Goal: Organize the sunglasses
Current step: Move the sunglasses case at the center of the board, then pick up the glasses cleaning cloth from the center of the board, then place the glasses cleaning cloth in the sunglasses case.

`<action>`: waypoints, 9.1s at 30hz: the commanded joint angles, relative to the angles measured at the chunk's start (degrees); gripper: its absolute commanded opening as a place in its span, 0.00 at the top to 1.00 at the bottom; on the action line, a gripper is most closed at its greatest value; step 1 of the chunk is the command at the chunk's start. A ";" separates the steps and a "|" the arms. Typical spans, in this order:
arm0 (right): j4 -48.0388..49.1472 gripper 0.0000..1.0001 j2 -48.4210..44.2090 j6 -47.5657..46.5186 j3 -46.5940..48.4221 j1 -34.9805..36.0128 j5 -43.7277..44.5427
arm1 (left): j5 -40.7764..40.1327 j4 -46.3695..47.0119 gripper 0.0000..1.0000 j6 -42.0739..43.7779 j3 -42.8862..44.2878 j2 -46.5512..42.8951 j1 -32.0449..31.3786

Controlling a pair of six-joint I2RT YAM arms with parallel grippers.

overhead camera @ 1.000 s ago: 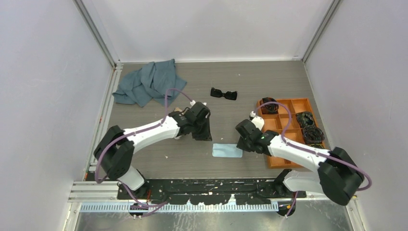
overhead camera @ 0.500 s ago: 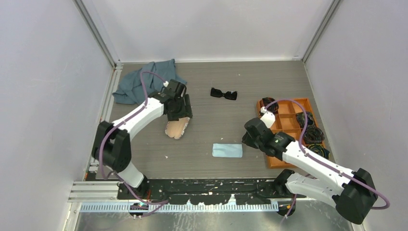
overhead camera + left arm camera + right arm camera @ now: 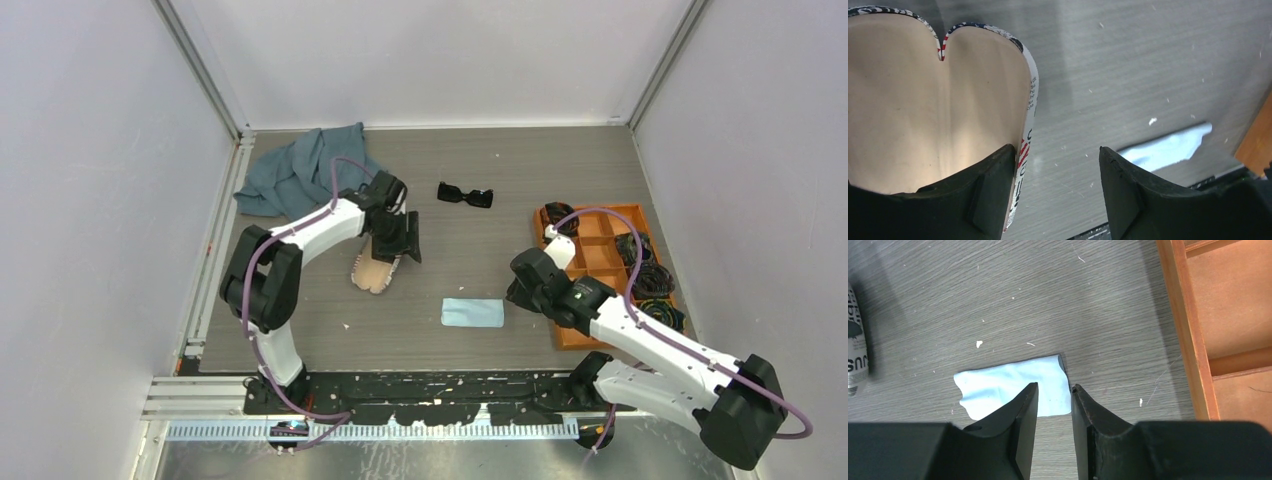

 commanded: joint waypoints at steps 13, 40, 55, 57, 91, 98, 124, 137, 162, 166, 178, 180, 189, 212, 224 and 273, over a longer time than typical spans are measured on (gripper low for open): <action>1.82 0.59 0.60 -1.99 -0.27 -2.50 -1.68 | 8.50 -1.34 0.37 7.20 -4.45 -8.43 -11.85; 4.08 0.59 2.33 -2.28 -0.62 -2.79 -4.24 | -17.21 4.82 0.45 -14.94 -26.23 -28.34 -2.98; 2.35 0.59 -0.09 -1.51 -1.41 -2.81 -3.91 | -18.27 9.48 0.87 -12.58 -20.29 -15.55 -1.51; 2.50 0.59 0.03 -1.37 -1.47 -2.80 -3.96 | -18.89 9.44 0.98 -12.55 -19.67 -15.44 -1.53; 4.05 0.58 2.23 -3.00 -2.10 -2.91 -6.13 | -13.13 4.74 0.53 -10.33 -15.88 -27.75 -5.35; 9.10 0.58 5.38 -5.30 -4.75 -2.92 -13.97 | -15.30 7.00 0.50 -20.54 -19.81 -24.77 -19.76; 14.40 0.66 12.35 -8.00 -7.03 -5.82 -16.05 | -18.70 16.64 0.57 -29.64 -16.35 -5.00 -28.14; 14.43 0.66 12.12 -8.02 -7.21 -5.86 -16.11 | -18.13 16.61 0.68 -30.86 -14.70 -2.17 -28.16; 15.99 0.72 14.29 -7.50 -8.00 -5.81 -18.50 | -17.24 17.23 0.96 -31.39 -15.56 -2.06 -28.16; 15.81 0.88 13.73 -7.52 -7.92 -5.78 -18.27 | -16.72 17.39 0.99 -31.19 -15.27 -1.62 -28.15; 15.88 1.00 14.15 -8.17 -6.02 -5.77 -19.66 | -16.91 17.16 0.99 -29.64 -14.59 -3.24 -28.15; 16.08 1.00 13.45 -8.00 -5.69 -5.76 -20.30 | -16.56 17.39 1.00 -29.34 -14.70 -4.00 -28.12; 15.61 1.00 12.66 -7.03 -3.84 -5.82 -20.74 | -17.24 17.14 1.00 -28.20 -14.21 -6.54 -28.16; 14.26 1.00 13.75 -6.63 2.77 -4.47 -20.35 | -23.16 13.80 0.99 -23.51 -13.97 -15.28 -28.09; 15.31 1.00 17.48 -6.65 9.90 -3.22 -19.56 | -25.35 10.64 0.99 -20.03 -13.35 -20.66 -24.42; 19.98 1.00 45.72 -11.57 29.84 -2.62 -25.38 | -8.81 11.10 1.00 -9.21 -17.65 -15.67 -0.47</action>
